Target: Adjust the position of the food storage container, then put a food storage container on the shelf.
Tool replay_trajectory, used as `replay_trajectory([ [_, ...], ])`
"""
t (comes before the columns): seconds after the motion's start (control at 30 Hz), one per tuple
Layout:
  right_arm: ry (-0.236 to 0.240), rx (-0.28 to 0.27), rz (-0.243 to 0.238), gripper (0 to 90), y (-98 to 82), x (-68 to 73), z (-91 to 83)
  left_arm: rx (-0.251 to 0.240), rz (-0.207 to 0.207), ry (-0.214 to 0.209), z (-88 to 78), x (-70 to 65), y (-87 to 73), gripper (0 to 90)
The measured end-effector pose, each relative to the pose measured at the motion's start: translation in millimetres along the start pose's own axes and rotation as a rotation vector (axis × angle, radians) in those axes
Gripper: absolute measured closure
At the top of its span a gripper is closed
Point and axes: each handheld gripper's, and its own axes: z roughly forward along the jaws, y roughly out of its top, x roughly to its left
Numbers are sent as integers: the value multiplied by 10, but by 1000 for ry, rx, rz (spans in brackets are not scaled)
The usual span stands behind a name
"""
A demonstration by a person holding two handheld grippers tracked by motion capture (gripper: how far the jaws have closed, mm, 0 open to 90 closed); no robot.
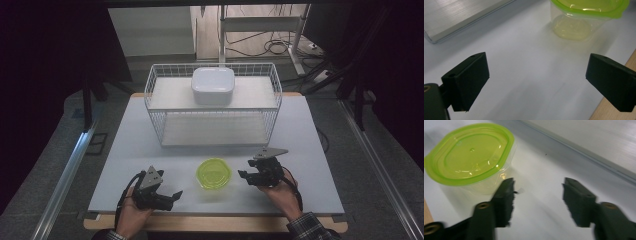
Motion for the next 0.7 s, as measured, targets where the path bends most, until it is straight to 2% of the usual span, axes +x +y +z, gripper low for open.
replay_trajectory([
  [0.03,1,-10,-7,312,-22,6,-35,5,2,6,-17,-13,-19,44],
  [0.07,1,-10,-7,312,-22,6,-35,5,2,6,-17,-13,-19,44],
  [0.1,8,-7,-8,250,-66,16,-56,3,0,7,-27,-16,-30,43],
  [0.13,8,-7,-8,250,-66,16,-56,1,0,7,-33,-16,-37,43],
  [0.23,31,4,-14,157,-155,50,-58,-9,7,15,-50,-24,-58,37],
  [0.37,57,9,-12,105,-209,91,-58,-3,18,13,-50,-46,-77,34],
  [0.53,58,3,-28,73,-212,100,-56,-3,25,14,-41,-55,-76,33],
  [0.63,57,0,-22,64,-207,91,-53,-1,30,13,-32,-48,-79,32],
  [0.7,60,-21,-1,61,-191,97,-48,-2,25,10,-29,-44,-84,32],
])
